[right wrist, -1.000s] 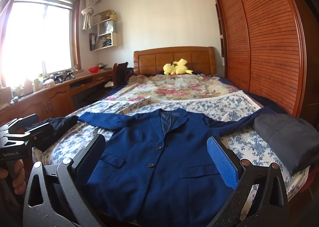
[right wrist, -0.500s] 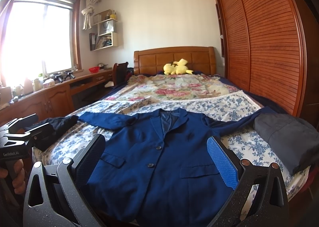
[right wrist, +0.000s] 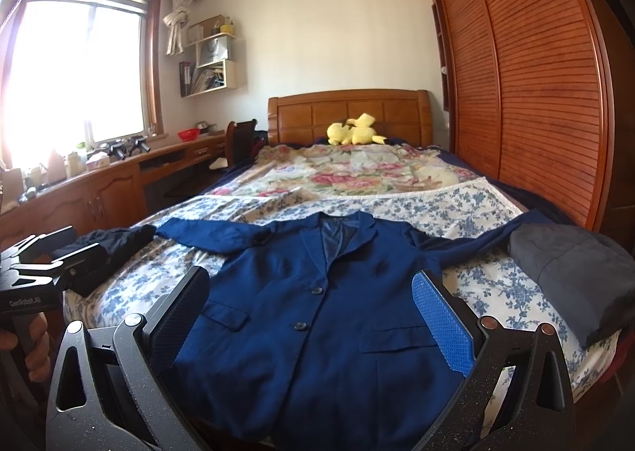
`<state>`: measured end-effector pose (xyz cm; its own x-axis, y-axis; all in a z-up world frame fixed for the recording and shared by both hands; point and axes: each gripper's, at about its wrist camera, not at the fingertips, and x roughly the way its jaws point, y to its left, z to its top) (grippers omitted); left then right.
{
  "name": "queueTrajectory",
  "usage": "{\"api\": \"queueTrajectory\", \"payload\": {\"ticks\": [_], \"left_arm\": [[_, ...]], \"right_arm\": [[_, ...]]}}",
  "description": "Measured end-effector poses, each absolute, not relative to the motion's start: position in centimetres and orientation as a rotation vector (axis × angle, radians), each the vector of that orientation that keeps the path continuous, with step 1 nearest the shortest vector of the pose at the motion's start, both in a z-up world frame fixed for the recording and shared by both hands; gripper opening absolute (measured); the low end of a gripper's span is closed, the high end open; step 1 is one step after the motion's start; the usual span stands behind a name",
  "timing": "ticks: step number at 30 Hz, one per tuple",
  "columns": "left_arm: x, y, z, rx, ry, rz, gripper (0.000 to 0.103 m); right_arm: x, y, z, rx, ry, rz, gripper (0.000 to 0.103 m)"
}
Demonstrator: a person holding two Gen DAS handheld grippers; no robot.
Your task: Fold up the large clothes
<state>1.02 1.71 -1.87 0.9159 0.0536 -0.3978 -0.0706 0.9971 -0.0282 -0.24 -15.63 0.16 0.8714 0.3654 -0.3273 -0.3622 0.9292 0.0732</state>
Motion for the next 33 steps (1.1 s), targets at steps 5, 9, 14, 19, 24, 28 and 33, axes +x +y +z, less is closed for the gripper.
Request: {"api": "queueTrajectory", "payload": {"ticks": [5,9,14,19,24,28,33], "left_arm": [[2.6,3.0,-3.4,-0.046,0.446,0.093,0.103],[3.8,4.2,-4.7,-0.053,0.476,0.115,0.103],[5.4,6.0,-6.4,-0.066,0.510,0.143,0.103],[7.1,7.6,-8.0,-0.059,0.542,0.171,0.103],[8.6,9.2,-9.4,-0.070,0.565,0.183,0.103],[10.2,10.3,-10.9,-0.063,0.595,0.204,0.103],[12.2,11.8,-12.7,-0.027,0.644,0.237,0.103]], "right_arm": [[1.5,-15.0,-1.2,0.004,0.369,0.400,0.103],[3.1,-14.0,-2.6,-0.020,0.385,0.412,0.103],[5.5,-12.9,-4.4,-0.033,0.415,0.442,0.103],[8.4,-11.1,-6.0,-0.045,0.440,0.480,0.103],[11.4,-8.7,-7.6,-0.075,0.454,0.511,0.103],[14.0,-6.6,-8.9,-0.105,0.470,0.537,0.103],[18.0,-3.6,-11.0,-0.140,0.506,0.596,0.103]]}}
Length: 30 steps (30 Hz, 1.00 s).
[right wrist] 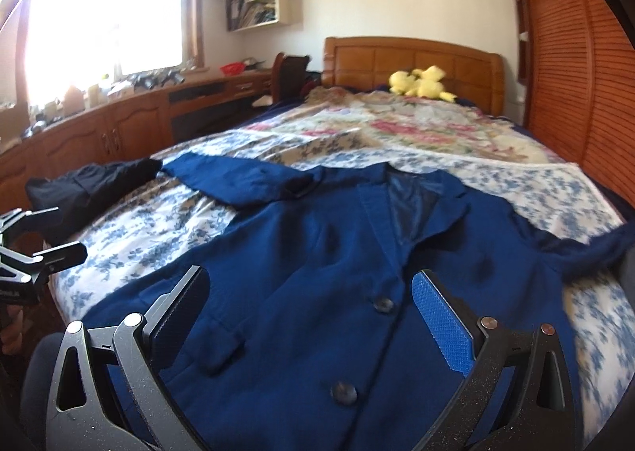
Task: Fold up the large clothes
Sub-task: 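Move the left tool to the blazer sleeve nearest it, fingers open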
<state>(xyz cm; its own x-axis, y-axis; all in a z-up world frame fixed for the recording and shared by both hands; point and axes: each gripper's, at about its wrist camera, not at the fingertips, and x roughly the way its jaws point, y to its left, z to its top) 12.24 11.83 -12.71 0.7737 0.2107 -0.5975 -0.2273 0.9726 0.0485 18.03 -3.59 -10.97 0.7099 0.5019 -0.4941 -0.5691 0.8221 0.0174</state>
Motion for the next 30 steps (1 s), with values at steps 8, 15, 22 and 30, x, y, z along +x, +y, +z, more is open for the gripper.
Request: {"api": "queueTrajectory", "payload": {"ticks": [8,15,22,30], "left_arm": [[16.1,15.5,-14.5,-0.032,0.741,0.221,0.103],[19.9,18.5,-15.8,-0.061,0.769,0.189,0.103],[25.2,21.6,-16.9,-0.122,0.796,0.148,0.103],[30.8,26.0,-17.2,-0.217,0.801,0.171,0.096]], "right_arm": [[23.6,-1.1,-15.2,-0.132,0.643,0.697,0.103],[24.4,-0.7,-16.3,-0.118,0.691,0.734,0.103],[24.0,-0.3,-16.4,-0.143,0.684,0.752,0.103],[24.2,-0.3,-16.5,-0.146,0.691,0.753,0.103]]}}
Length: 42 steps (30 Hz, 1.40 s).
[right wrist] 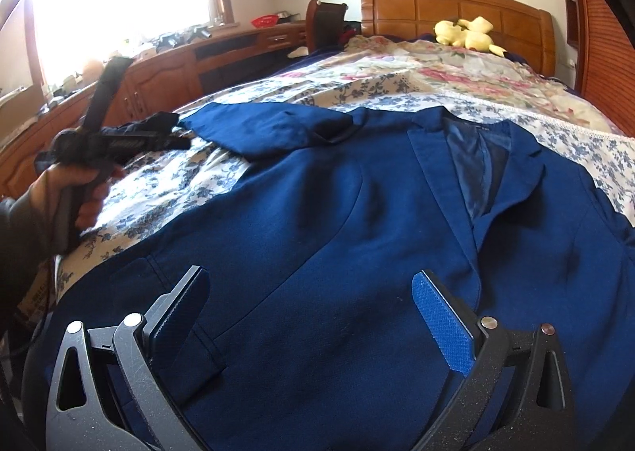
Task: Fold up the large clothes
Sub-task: 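Move the left tool to the blazer sleeve nearest it, fingers open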
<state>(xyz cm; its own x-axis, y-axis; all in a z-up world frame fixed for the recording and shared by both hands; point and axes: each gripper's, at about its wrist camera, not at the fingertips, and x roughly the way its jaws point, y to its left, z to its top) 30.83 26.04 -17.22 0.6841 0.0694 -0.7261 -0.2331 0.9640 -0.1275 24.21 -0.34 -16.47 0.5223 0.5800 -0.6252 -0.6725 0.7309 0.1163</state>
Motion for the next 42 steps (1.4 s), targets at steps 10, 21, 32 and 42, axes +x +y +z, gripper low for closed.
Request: {"api": "queueTrajectory", "payload": {"ticks": [10,21,32,42], "left_arm": [[35.8,32.6,-20.8,-0.423,0.880,0.297,0.065],[38.2,31.9,-18.9,-0.357,0.878,0.340,0.000],[35.2,20.3,-10.6,-0.063,0.822,0.172,0.000],[30.3,18.8,-11.4,-0.085,0.821,0.119,0.009]], "right_arm": [[24.5,-0.3,-16.8,-0.146,0.707,0.751,0.103],[23.8,0.1,-16.6,-0.193,0.667,0.729,0.103],[22.7,0.1,-15.9,-0.233,0.598,0.684,0.103],[22.4,-0.2,-15.5,-0.235,0.582,0.687,0.103]]}}
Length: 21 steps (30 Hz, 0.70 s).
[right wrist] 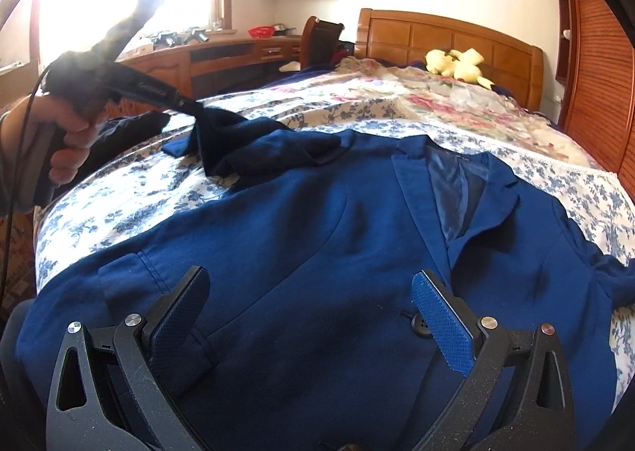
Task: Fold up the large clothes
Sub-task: 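Move the left tool to the blazer sleeve nearest it, fingers open, then grasp the navy sleeve with the left tool and lift it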
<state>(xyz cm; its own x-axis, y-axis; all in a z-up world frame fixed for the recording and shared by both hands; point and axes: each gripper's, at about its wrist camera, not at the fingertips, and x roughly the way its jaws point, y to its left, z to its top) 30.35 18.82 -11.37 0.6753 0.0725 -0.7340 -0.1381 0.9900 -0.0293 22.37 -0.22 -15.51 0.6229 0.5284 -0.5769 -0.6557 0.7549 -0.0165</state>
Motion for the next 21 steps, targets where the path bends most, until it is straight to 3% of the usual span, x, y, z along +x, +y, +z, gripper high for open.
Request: {"api": "queueTrajectory", "payload": {"ticks": [3,17,21], "left_arm": [[29.6,19.5,-11.6,-0.052,0.809,0.150,0.021],[32.0,31.2,-19.7,-0.088,0.913,0.370,0.031],[32.1,34.0,-21.1,-0.161,0.923,0.378,0.041]], "right_arm": [[22.4,-0.3,-15.6,-0.236,0.586,0.687,0.103],[22.5,0.5,-16.3,-0.263,0.605,0.677,0.103],[22.8,0.6,-16.6,-0.262,0.618,0.678,0.103]]}}
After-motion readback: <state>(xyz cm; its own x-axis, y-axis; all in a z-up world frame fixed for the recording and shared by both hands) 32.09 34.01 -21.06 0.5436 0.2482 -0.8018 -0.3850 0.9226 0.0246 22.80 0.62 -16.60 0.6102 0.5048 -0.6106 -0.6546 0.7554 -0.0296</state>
